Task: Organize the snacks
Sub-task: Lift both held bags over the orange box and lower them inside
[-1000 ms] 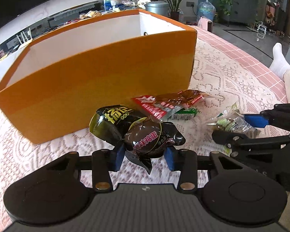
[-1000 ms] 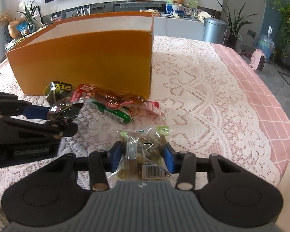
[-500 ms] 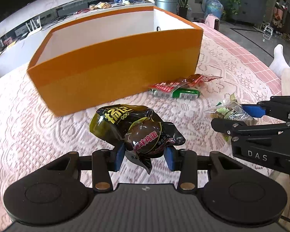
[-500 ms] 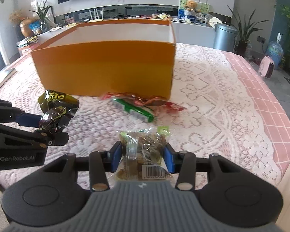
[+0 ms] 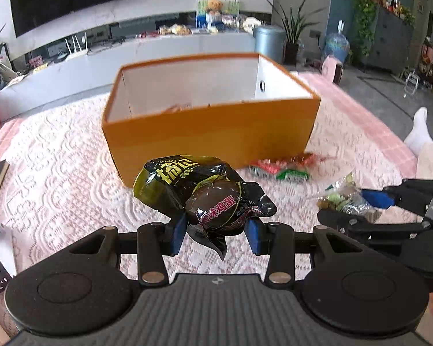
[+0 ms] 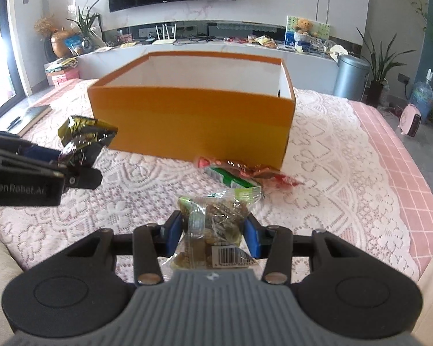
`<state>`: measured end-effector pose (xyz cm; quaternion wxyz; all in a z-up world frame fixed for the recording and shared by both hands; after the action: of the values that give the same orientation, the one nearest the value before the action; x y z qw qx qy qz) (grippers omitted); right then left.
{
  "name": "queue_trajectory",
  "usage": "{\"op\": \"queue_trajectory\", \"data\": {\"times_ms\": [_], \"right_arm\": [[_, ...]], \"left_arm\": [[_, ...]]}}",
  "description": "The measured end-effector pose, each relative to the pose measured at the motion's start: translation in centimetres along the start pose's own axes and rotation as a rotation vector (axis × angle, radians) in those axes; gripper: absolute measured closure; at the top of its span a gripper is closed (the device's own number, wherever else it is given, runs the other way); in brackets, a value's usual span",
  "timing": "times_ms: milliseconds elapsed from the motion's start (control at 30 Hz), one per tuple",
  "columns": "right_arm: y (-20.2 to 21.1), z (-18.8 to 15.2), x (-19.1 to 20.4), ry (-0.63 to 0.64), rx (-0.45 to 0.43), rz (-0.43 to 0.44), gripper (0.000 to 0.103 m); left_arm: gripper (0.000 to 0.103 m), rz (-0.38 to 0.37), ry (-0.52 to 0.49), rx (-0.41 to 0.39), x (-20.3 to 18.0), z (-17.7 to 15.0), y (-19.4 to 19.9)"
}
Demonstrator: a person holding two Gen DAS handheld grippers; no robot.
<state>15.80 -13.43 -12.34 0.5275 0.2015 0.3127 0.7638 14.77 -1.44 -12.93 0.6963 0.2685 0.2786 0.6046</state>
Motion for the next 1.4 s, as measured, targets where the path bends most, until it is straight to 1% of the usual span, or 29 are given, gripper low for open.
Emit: {"op": "queue_trajectory", "data": {"times_ms": [167, 333, 567, 767, 900, 1033, 1233, 1400], "right_arm": [[1.2, 1.9, 0.2, 0.005, -0.034, 0.008, 0.060], [1.9, 4.7, 0.2, 0.029, -0.081, -0.004, 0.060], [1.6, 8.9, 0.2, 0.065, -0.117, -0.003, 0.060], [0.5, 12.3, 0.3, 0.087, -0.133, -0.005, 0.060], [-0.6, 14.4, 0.1, 0.095, -0.130, -0.006, 0.060], [-2.1, 16.2, -0.1, 0.125, -0.128, -0.027, 0.060], [-5.3, 17.5, -0.4, 0.126, -0.078, -0.023, 0.060], [-8.4, 18.2, -0.7, 0.141, -0.026, -0.041, 0.060]], "left_arm": [[0.055, 0.006, 0.017, -0.037, 0.7, 1.8, 0.7], [0.055, 0.010, 0.020, -0.078, 1.2, 4.0, 1.0], [0.055, 0.018, 0.005, -0.133, 1.8, 7.1, 1.2], [0.055, 0.032, -0.009, -0.160, 2.3, 9.8, 0.7], [0.055, 0.038, -0.020, -0.166, 2.4, 10.9, 0.0], [0.055, 0.059, -0.013, -0.159, 3.1, 11.8, -1.3], [0.055, 0.046, -0.017, -0.127, 3.4, 12.8, -3.6], [0.055, 0.066, -0.048, -0.084, 3.6, 13.2, -6.2]]}}
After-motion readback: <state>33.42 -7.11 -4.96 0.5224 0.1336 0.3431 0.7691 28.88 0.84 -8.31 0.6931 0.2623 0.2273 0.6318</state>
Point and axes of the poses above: each gripper's, at about its wrist camera, not at the fingertips, and y roughly against the way its jaws point, x to its left, z to its top, the point moved 10 cm from there along -y, roughly the way its jaws point, and after that the axes turned 2 degrees about -z, right-handed, at the moved point
